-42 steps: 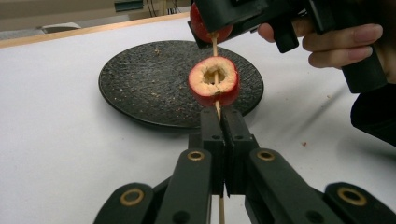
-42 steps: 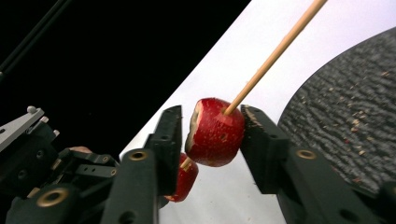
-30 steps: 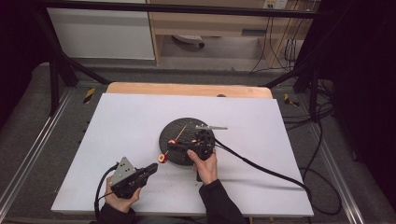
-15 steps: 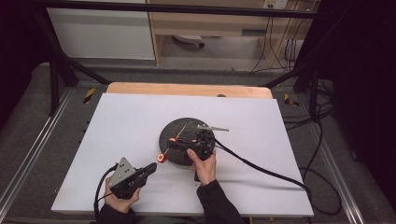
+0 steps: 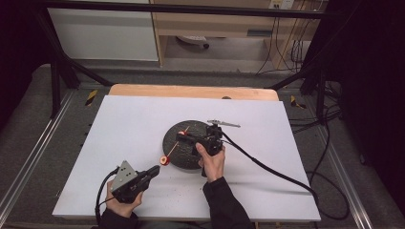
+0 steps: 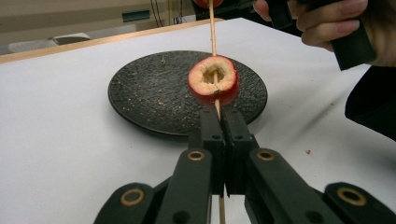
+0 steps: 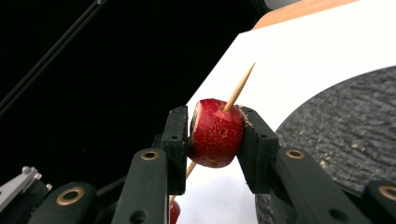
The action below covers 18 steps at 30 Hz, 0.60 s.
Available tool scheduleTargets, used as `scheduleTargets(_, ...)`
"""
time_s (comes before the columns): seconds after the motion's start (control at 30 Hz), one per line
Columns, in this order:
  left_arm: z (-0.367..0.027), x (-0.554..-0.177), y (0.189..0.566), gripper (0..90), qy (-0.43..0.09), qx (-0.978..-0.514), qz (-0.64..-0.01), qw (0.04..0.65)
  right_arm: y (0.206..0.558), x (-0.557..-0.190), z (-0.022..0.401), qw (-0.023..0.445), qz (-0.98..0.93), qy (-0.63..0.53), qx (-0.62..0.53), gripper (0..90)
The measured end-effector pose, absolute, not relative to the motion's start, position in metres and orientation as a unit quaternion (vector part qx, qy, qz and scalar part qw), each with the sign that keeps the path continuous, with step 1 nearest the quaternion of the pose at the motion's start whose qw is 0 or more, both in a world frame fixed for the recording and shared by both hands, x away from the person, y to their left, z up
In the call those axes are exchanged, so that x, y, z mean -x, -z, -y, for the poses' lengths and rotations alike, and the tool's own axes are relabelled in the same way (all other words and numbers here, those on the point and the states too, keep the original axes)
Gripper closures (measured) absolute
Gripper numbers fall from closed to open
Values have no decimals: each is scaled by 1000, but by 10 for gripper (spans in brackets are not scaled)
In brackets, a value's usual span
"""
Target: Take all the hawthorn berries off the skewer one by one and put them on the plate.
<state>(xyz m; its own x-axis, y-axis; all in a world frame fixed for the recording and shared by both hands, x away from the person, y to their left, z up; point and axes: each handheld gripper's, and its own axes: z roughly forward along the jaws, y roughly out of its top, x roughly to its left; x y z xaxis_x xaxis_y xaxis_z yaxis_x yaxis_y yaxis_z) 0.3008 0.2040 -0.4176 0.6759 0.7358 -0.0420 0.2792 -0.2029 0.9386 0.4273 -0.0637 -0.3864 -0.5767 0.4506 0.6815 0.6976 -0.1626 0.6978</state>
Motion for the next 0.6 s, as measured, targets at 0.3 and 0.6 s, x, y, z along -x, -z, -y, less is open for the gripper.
scheduleTargets(0.3, -205, -301, 419, 887, -212, -748, -342, 528, 377, -440, 73, 68, 637, 617, 457, 672)
scheduleTargets(0.6, -203, -303, 422, 887, -204, -755, -340, 522, 368, -456, 94, 7, 638, 607, 473, 676)
